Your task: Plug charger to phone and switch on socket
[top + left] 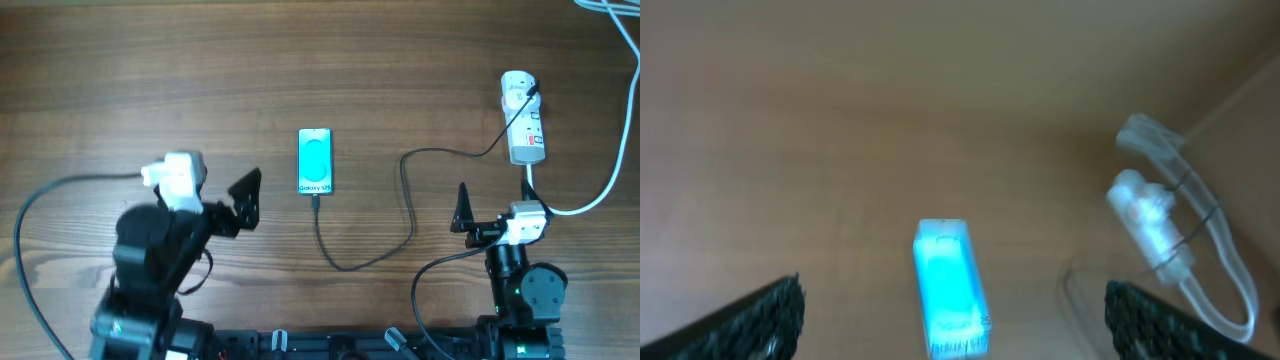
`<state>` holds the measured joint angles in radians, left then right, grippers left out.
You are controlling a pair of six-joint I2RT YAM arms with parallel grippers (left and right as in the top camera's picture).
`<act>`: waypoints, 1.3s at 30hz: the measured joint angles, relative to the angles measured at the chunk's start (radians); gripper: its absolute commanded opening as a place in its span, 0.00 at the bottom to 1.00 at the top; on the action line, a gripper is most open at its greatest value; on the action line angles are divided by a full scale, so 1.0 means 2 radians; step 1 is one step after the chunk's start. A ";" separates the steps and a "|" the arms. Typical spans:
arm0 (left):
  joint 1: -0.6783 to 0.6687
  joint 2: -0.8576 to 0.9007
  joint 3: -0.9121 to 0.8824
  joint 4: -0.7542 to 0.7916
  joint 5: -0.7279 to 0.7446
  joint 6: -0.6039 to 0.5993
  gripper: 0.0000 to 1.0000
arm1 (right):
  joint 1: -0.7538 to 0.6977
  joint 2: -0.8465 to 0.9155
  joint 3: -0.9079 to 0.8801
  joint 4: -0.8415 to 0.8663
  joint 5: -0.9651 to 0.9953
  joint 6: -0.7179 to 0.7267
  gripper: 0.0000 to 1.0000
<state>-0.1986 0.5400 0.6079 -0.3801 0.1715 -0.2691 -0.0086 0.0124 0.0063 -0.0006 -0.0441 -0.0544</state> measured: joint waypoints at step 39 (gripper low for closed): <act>0.110 -0.263 -0.299 0.160 -0.002 0.126 1.00 | 0.000 0.000 0.000 -0.001 0.000 0.000 1.00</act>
<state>0.0219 0.0135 0.0109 -0.0605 0.1665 -0.0174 -0.0086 0.0128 0.0063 -0.0025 -0.0437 -0.0547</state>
